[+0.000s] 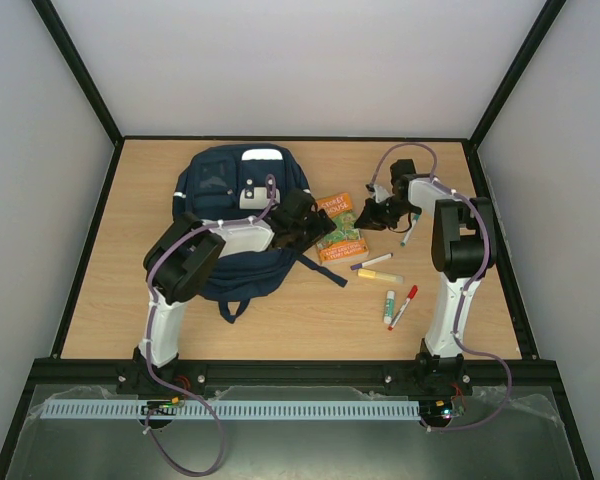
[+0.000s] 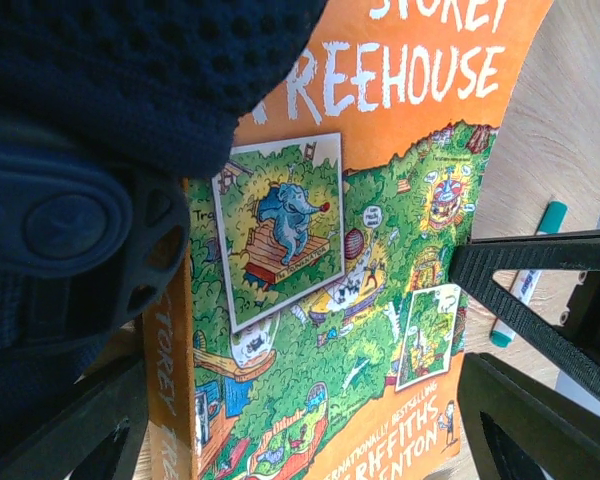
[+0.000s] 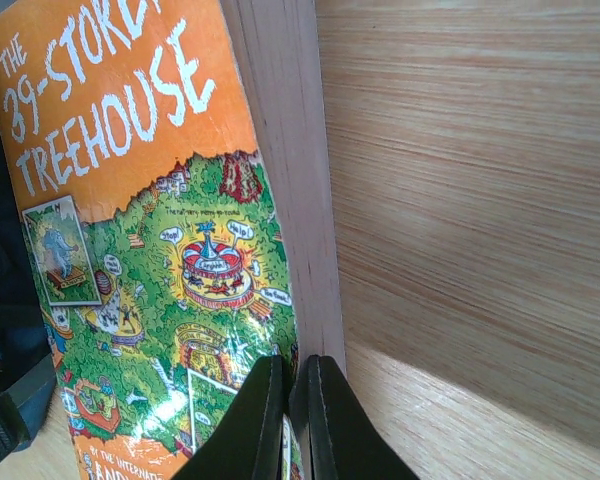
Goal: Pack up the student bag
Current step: Pick up the book from the center of the board.
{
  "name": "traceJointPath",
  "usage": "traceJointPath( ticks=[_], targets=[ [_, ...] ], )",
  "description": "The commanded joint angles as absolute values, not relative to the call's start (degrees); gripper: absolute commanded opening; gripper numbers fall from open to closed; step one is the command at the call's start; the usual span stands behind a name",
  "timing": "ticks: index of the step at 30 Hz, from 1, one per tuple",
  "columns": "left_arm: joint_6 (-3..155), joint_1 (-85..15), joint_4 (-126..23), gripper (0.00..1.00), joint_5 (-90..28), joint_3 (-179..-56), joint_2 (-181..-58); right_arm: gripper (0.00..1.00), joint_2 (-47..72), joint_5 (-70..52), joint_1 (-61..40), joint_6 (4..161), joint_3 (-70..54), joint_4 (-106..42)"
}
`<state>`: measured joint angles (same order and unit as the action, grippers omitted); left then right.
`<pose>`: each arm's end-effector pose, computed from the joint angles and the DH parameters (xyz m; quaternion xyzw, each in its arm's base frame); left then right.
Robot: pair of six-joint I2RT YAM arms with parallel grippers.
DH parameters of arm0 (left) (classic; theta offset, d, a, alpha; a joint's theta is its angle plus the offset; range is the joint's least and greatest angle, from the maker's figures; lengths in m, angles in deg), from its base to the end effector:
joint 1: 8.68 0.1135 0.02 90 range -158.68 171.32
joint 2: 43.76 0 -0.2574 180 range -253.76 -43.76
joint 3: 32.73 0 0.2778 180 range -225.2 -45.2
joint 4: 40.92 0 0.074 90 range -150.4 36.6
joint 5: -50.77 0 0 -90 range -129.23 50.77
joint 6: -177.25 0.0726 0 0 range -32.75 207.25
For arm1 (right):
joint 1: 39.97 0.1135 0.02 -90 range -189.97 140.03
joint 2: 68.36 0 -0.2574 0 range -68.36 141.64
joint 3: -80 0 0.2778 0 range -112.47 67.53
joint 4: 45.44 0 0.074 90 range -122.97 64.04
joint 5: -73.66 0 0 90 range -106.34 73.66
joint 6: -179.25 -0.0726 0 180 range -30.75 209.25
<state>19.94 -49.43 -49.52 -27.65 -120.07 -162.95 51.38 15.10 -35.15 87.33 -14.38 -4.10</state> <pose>0.3632 -0.3322 0.0975 -0.1664 0.8889 -0.3912 0.1707 0.4477 0.0758 0.0932 -0.0785 0.9411 0.2763 0.1784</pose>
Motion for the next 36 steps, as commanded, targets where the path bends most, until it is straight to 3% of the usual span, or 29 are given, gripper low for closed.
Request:
traceJointPath(
  ticks=[1, 9, 22, 31, 36],
  targets=[
    [19.15, -48.93, -45.07, 0.86, -26.06, -118.23, -167.24, 0.01, 57.67, 2.47, -35.22, 88.26, -10.95, -0.5],
    [20.48, -49.11, -27.54, 0.76, -22.98, -112.72, -161.39, 0.01, 57.51, 2.65, -35.22, 88.56, -10.74, -0.63],
    [17.34, -49.67, -12.56, 0.61, -21.08, -109.11, -158.06, 0.03, 57.4, 3.28, -35.22, 88.99, -10.46, -0.62],
    [16.74, -50.18, -14.1, 0.49, -24.81, -108.08, -155.57, 0.04, 57.32, 3.4, -35.22, 89.2, -10.5, -0.61],
    [12.68, -49.65, -20.89, 0.49, -24.47, -111.08, -158.62, 0.04, 57.32, 3.44, -35.22, 89.16, -10.49, -0.6]
  ],
)
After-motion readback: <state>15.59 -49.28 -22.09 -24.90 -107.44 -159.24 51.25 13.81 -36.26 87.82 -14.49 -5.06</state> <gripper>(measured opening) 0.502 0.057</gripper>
